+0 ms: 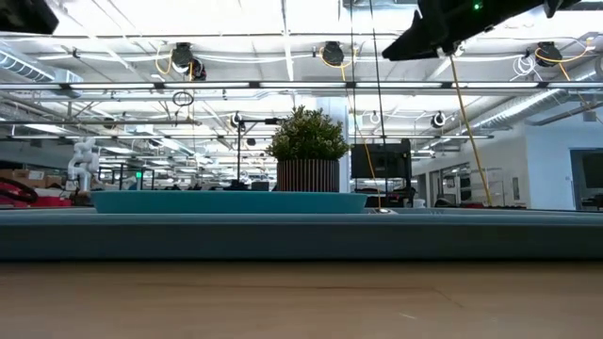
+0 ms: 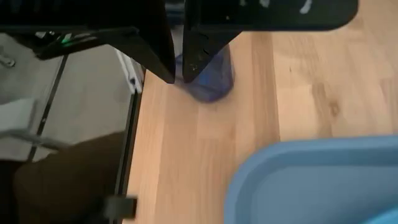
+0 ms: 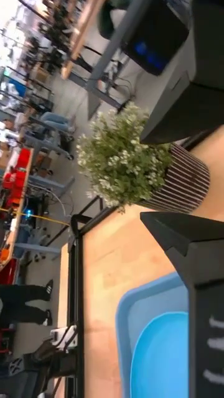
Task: Pick and place plate/cup/fork/spoon on tray
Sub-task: Put the blue cup on the top left of the blue plate on the blue tray
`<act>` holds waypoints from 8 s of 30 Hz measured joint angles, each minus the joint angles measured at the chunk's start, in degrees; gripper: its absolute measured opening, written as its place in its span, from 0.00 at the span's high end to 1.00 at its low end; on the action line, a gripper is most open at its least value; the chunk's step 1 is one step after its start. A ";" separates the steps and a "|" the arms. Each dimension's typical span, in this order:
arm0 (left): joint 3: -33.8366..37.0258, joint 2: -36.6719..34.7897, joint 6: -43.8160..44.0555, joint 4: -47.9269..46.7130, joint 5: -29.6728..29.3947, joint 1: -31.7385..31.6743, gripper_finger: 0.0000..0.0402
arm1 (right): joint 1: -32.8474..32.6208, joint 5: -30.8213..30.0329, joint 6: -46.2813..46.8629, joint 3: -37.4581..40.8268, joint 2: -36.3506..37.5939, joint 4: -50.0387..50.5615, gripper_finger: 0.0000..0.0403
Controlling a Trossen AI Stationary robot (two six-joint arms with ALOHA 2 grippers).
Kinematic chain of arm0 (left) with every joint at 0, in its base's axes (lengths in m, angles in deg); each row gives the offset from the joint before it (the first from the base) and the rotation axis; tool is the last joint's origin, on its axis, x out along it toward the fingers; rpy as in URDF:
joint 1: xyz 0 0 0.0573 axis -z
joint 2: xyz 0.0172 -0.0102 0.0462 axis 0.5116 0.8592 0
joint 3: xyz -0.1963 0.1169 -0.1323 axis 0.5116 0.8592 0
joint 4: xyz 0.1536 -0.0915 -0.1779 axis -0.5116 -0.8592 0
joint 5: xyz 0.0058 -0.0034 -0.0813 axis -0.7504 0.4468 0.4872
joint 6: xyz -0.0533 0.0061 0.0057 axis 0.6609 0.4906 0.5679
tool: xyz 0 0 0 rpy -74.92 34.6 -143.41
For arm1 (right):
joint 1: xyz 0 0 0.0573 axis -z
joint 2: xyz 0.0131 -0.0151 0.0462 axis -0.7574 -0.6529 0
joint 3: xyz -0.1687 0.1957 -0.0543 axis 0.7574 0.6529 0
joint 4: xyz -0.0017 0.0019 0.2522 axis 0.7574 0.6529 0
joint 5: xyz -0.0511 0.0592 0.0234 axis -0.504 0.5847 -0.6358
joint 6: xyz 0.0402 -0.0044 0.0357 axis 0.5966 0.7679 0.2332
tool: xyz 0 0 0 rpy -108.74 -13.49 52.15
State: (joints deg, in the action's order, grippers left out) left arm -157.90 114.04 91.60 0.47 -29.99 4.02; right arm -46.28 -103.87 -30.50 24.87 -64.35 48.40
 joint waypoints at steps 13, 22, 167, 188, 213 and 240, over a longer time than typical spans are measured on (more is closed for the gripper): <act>0.00 0.01 0.62 0.30 -2.82 0.85 0.92 | -0.11 10.41 13.80 3.23 1.82 1.07 0.55; 0.04 0.02 -5.01 -0.73 -12.89 1.26 0.92 | -4.11 16.62 14.65 3.23 5.38 3.60 0.55; -51.79 28.34 -49.18 -29.78 -30.81 -50.65 0.98 | -8.28 4.45 28.88 3.21 18.14 24.21 0.55; -22.56 14.66 -40.44 -24.24 -23.37 -51.44 0.98 | -8.33 6.20 30.23 3.21 18.10 29.27 0.55; -10.36 14.81 -40.07 -16.09 -24.88 -51.61 0.88 | -8.33 6.07 29.80 3.21 18.20 29.82 0.55; -11.97 14.79 -38.95 -19.34 -27.02 -49.11 0.85 | -8.33 6.12 29.82 3.21 18.19 29.84 0.55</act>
State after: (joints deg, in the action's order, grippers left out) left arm -169.87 128.83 52.65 -18.88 -57.01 -45.08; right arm -54.61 -97.75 -0.68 28.08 -46.16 78.24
